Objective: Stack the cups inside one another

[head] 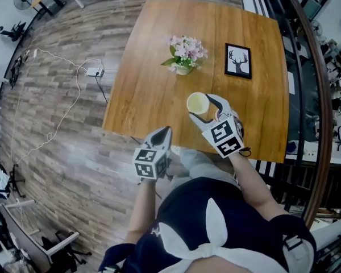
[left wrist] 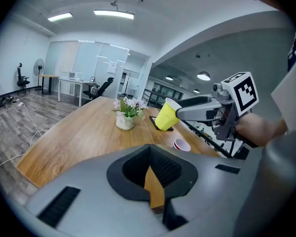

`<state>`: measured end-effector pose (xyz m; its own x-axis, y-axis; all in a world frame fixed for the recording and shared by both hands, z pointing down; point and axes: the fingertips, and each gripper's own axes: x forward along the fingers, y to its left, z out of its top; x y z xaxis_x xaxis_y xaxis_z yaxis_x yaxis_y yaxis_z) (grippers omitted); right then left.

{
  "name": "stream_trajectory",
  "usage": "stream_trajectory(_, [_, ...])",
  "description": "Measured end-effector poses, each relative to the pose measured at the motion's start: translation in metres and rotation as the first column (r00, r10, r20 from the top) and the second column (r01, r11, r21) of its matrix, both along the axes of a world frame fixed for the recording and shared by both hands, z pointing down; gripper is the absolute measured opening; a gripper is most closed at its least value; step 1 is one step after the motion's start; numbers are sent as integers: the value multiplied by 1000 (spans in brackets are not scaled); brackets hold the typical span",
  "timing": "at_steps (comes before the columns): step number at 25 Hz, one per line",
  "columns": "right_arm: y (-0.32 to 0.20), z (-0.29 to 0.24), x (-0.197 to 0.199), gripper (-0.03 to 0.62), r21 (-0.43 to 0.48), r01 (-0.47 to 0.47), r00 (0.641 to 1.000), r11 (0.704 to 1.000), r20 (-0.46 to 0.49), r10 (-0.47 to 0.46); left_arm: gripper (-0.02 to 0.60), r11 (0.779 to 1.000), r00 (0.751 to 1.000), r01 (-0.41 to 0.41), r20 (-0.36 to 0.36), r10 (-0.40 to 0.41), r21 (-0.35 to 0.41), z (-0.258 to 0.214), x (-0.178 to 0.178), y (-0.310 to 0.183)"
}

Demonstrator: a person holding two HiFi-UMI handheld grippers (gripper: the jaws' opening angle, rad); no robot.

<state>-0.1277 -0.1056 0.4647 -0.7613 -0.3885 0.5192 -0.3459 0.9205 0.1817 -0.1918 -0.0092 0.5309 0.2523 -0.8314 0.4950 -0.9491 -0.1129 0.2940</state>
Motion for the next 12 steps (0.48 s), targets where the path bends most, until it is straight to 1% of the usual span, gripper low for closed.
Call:
stream_trajectory(2, [-4, 3, 12, 319, -4, -22, 1000, 1000, -8, 22, 17, 1000, 1000, -8, 0, 8, 6, -1, 5, -5])
stream_trajectory(7, [-10, 8, 38, 319, -33, -77, 997, 997, 11, 77, 17, 999, 999, -50, -6, 50, -7, 1, 22, -11])
stream_trajectory(12, [-18, 13, 65, 319, -43, -129, 992, 991, 2, 129, 17, 996, 996, -83, -8, 83, -15, 3, 38, -18])
